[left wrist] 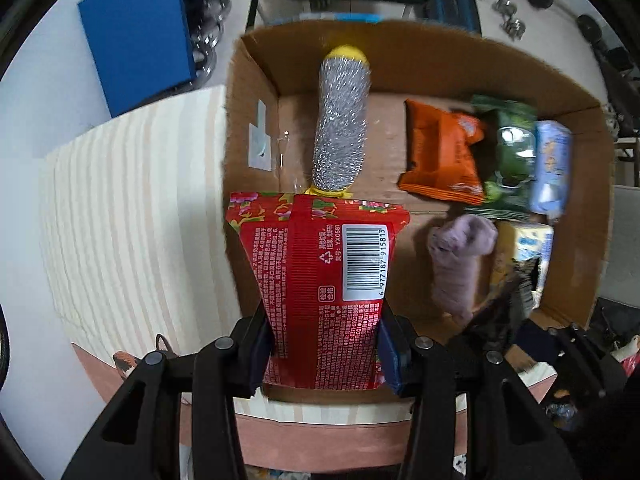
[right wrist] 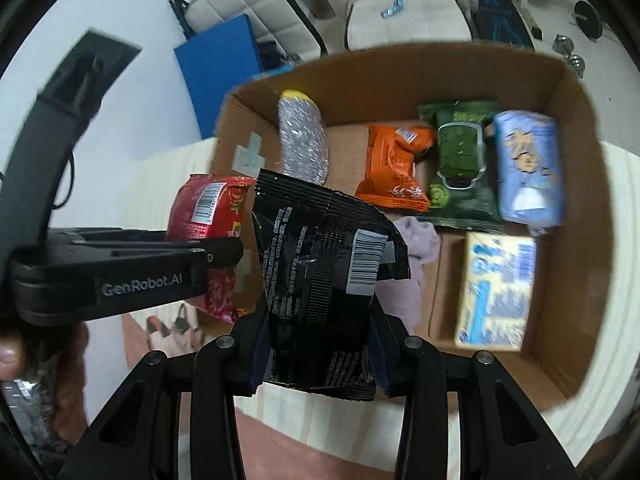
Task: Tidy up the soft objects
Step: 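Carry red and black bags into the box and release both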
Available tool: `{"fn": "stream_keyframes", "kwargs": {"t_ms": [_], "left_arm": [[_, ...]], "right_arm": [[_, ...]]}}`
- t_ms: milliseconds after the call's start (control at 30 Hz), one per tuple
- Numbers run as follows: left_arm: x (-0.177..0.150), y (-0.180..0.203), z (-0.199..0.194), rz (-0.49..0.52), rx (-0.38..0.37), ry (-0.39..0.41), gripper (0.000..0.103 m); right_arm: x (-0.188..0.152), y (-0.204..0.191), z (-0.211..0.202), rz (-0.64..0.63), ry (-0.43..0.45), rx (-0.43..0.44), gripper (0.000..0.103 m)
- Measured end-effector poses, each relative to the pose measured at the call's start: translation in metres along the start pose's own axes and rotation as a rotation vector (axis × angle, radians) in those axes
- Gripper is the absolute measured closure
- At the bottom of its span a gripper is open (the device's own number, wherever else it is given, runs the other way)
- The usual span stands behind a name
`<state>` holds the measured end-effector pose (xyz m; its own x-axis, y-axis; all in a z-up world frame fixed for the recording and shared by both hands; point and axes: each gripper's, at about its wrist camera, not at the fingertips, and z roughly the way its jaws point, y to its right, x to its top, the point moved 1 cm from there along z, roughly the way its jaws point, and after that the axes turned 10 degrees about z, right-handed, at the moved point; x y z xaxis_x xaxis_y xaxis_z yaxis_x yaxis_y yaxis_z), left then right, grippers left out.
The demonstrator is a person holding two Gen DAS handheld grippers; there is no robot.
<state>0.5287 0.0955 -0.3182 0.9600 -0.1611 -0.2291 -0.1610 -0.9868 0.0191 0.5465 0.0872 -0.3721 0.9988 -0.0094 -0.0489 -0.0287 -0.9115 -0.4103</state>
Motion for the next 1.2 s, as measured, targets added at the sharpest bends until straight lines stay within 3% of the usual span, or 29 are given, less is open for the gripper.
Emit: {"fn": "stream_keyframes", "kwargs": {"t_ms": [167, 267, 433, 500, 767, 1133, 1167, 1200], "left_arm": [[0.011, -0.002, 0.023, 0.000, -0.035, -0.061, 0.059], [0.013, 0.001, 0.034, 0.014, -0.011, -0.086, 0.059], [0.008, -0.003, 0.038, 0.008, -0.014, -0.094, 0.056], [0.004, -0.003, 0.036, 0.013, -0.010, -0.082, 0.056], [-0.021, 0.008, 0.017, 0.014, 0.008, 0.005, 0.056], [-0.081, 0.034, -0.016, -0.005, 0.010, 0.223, 0.055], [-0.081, 0.035, -0.018, -0.004, 0.013, 0.238, 0.045], [-0.086, 0.038, -0.022, 0.000, 0.017, 0.258, 0.027]], "right_arm": [[0.010, 0.008, 0.032, 0.034, -0.059, 0.009, 0.059], [0.014, 0.010, 0.046, 0.021, -0.091, -0.035, 0.057], [0.018, 0.025, 0.052, 0.049, -0.102, -0.092, 0.034], [0.018, 0.028, 0.050, 0.047, -0.094, -0.096, 0.033], [0.006, 0.033, 0.020, 0.026, -0.060, -0.180, 0.032], [-0.038, 0.069, -0.058, 0.061, 0.064, -0.290, 0.028], [-0.043, 0.073, -0.064, 0.071, 0.073, -0.291, 0.026], [-0.045, 0.077, -0.065, 0.075, 0.078, -0.292, 0.020]]}}
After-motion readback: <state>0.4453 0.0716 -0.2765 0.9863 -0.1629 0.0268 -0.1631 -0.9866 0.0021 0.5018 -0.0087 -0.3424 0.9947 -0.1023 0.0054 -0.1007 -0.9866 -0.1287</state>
